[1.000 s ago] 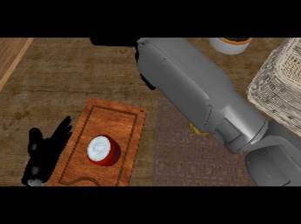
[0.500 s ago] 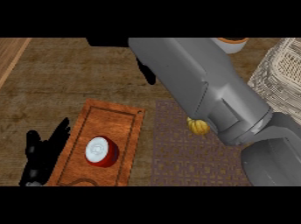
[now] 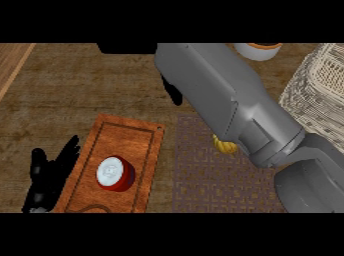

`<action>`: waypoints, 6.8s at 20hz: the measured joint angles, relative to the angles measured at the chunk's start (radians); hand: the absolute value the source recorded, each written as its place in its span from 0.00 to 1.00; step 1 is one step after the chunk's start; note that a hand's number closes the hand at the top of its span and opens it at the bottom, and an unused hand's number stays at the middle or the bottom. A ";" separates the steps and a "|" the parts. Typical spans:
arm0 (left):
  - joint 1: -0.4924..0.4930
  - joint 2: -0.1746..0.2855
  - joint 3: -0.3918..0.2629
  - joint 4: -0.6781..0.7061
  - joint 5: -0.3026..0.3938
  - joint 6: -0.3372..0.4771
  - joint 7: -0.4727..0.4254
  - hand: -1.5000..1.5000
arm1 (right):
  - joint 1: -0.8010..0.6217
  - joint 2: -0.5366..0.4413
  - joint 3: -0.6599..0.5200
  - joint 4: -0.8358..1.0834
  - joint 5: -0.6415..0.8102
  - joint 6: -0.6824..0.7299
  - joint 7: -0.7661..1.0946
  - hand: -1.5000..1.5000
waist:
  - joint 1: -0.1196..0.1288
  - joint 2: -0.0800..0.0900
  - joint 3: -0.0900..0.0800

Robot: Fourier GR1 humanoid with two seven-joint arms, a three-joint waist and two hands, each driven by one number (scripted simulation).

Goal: Pick the squash from the placemat and place it in the basket

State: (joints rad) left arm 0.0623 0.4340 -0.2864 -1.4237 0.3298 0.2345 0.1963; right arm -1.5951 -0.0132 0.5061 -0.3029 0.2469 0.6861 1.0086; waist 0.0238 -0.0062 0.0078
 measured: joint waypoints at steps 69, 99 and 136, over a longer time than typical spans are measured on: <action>0.048 -0.093 0.125 -0.029 -0.106 -0.090 0.022 0.50 | 0.739 -0.052 0.109 -0.382 0.446 -0.113 -0.089 1.00 | -0.020 -0.003 0.000; 0.240 -0.092 0.225 -0.109 -0.076 -0.061 0.030 0.50 | 1.143 -0.439 -0.074 -1.221 0.084 -0.354 -1.171 1.00 | -0.221 -0.031 0.018; 0.040 -0.143 0.140 -0.049 -0.174 -0.127 0.045 0.50 | 0.961 -1.033 -0.713 -0.507 -0.401 0.030 -1.396 1.00 | 0.018 0.013 0.000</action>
State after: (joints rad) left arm 0.1020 0.2907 -0.1465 -1.4729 0.1562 0.1078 0.2412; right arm -0.6339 -1.0466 -0.2071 -0.8100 -0.1539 0.7157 -0.3876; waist 0.0421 0.0065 0.0075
